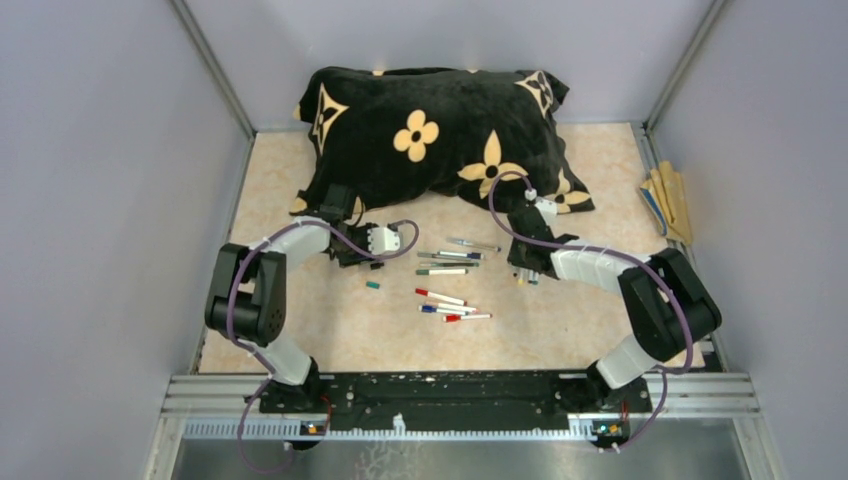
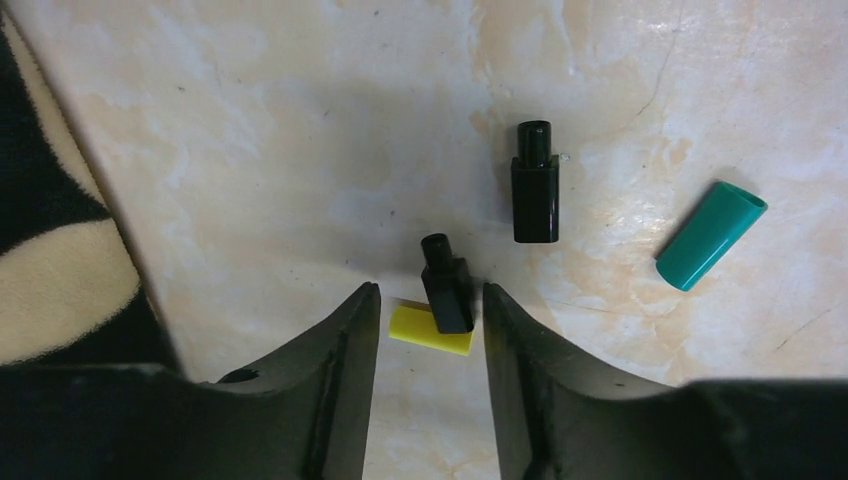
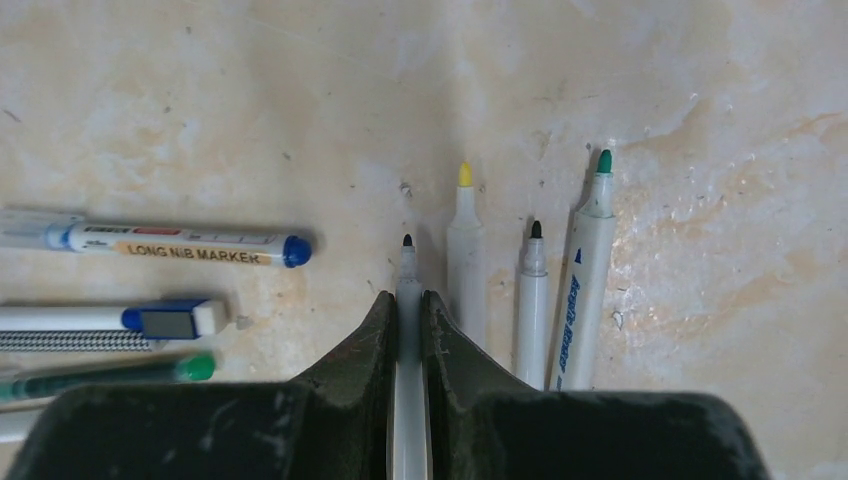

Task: Open the pen caps

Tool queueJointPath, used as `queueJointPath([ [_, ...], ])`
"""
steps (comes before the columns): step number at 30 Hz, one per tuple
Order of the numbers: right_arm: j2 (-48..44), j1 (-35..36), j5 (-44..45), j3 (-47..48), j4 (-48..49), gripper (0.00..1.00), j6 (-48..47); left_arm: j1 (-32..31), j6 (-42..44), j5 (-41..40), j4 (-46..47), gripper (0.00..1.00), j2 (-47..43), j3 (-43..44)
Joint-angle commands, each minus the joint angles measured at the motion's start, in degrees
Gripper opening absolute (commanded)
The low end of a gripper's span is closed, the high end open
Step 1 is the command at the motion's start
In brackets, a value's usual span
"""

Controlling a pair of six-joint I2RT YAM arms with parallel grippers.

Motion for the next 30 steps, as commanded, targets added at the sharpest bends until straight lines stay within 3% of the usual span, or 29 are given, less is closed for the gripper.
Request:
queueJointPath([
  [1,1.8,-0.4,3.1,1.2,1.7,0.04,-0.9,0.1,-0.8,2.2,-1.6,0.53,0.0,0.9],
  [5,2.7,-0.4,4.2,1.3,1.1,0.08,-0.8,0.1,-1.3,3.3,-3.9,0.62,-1.2,2.4],
  [7,2.6,-0.4,5.0,1.1,0.9,0.1,-0.8,0.1,-1.6,4.0,-5.8,0.74,-1.8,3.8],
  [9,2.6,-0.4,5.7,1.1,0.5,0.13,-1.1,0.1,-2.3,5.1,-7.6,0.76,-2.8,5.2],
  [11,2.5,-0.5,6.2,1.2,-0.1,0.14,-1.3,0.1,-2.8,6.6,-9.4,0.97,-3.7,6.6],
  [17,1.1,-0.5,4.6,0.9,0.8,0.11,-2.4,0.2,-4.4,10.2,-14.5,0.99,-5.8,11.1],
  [24,0.4,-0.5,3.2,3.1,-1.6,0.41,-3.7,0.1,-5.6,11.6,-16.5,0.99,-8.3,12.7],
  [30,-4.8,0.6,0.3,1.8,0.5,0.42,-4.3,0.6,-7.4,13.9,-18.0,0.99,-9.6,13.5],
])
